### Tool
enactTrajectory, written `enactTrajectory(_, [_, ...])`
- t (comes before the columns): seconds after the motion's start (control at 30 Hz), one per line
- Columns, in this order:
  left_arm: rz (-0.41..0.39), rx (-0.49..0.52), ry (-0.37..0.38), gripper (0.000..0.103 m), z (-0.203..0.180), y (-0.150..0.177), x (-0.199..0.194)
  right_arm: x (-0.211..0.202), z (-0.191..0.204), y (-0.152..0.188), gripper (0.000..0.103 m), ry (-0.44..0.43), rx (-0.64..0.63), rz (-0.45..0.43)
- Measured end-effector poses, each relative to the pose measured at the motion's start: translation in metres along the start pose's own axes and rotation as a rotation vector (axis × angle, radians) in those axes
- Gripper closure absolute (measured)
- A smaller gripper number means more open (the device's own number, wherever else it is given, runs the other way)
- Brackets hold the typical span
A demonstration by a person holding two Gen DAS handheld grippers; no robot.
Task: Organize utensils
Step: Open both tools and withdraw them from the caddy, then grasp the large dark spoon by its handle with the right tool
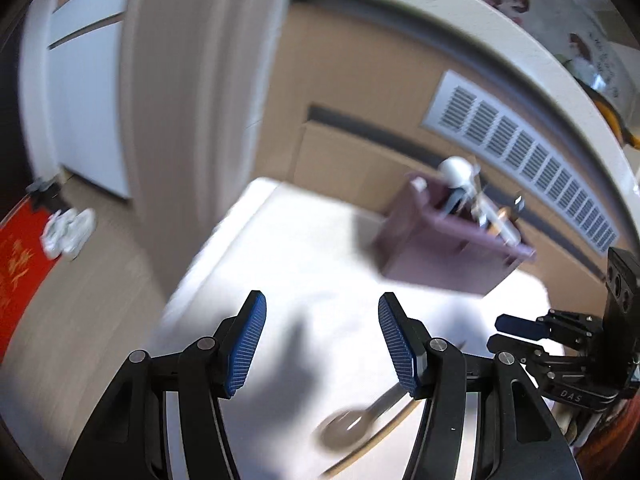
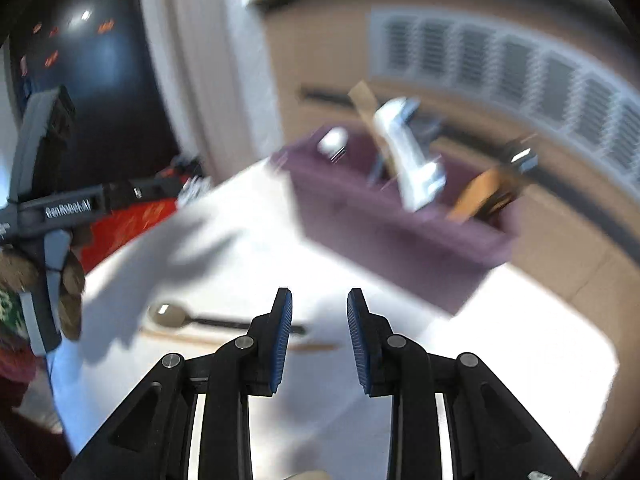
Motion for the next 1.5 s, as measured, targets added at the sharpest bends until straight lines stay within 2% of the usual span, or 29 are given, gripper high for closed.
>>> enactTrajectory(0.13, [0.029,0.027,-0.058,0.044,0.016,0.019,-0.007,0.029,0.040,0.000,0.076,-0.039,-0.108,0.085])
enactTrajectory(0.23, [0.043,0.013,-0.077,0.044,0.028,0.027,-0.009,0.045,0.061,-0.002,0.076,-0.076,-0.105,0.134])
enactTrajectory(0.33, [0.034,0.008,-0.084,0.044,0.032,0.025,-0.011,0.047,0.082,-0.001,0.076,-0.120,-0.128,0.134])
enactTrajectory(0.43, [0.035,0.001,-0.071,0.044,0.035,0.025,-0.013,0.051,0.104,-0.001,0.076,-0.144,-0.210,0.154])
enactTrajectory(0.57, [0.059,0.009,-0.027,0.044,0.030,0.025,-0.010,0.061,0.091,0.004,0.080,-0.172,-0.161,0.210])
enactTrajectory(0.7, [0.104,0.048,0.022,0.044,0.015,0.024,0.000,0.049,0.078,0.021,0.080,-0.211,-0.122,0.270])
enactTrajectory(0.8, [0.126,0.053,0.045,0.044,0.010,0.026,0.005,0.028,0.067,0.049,0.080,-0.174,-0.119,0.289])
enactTrajectory(0.93, [0.055,0.010,-0.032,0.044,0.018,0.021,0.004,0.010,0.047,0.065,0.080,-0.095,-0.013,0.300])
enactTrajectory(1.07, [0.025,-0.055,-0.051,0.044,0.035,0.017,-0.006,0.012,0.043,0.052,0.080,-0.083,0.194,0.230])
enactTrajectory(1.17, [0.010,-0.052,-0.066,0.044,0.041,0.020,-0.017,0.031,0.048,0.036,0.080,-0.048,0.349,0.201])
enactTrajectory(1.3, [-0.005,-0.043,-0.088,0.044,0.051,0.021,-0.028,0.053,0.053,0.026,0.078,0.018,0.484,0.205])
enactTrajectory(1.37, [-0.005,-0.045,-0.088,0.044,0.055,0.021,-0.030,0.055,0.056,0.017,0.079,0.078,0.454,0.212])
enactTrajectory(1.47, [0.026,-0.025,-0.061,0.044,0.052,0.021,-0.023,0.050,0.064,0.015,0.082,0.104,0.308,0.235])
enactTrajectory(1.5, [0.037,-0.012,-0.050,0.044,0.048,0.022,-0.020,0.047,0.064,0.019,0.088,0.116,0.258,0.265])
Point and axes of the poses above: each gripper's, at about its wrist camera, not at the fingertips, and x roughly the way its jaws point, z to its left, y to its underside, the point moved 1 cm from there along x, roughly the way its jaws point, and after that the axes turned 11 degrees about -x, right-handed, at the moved point
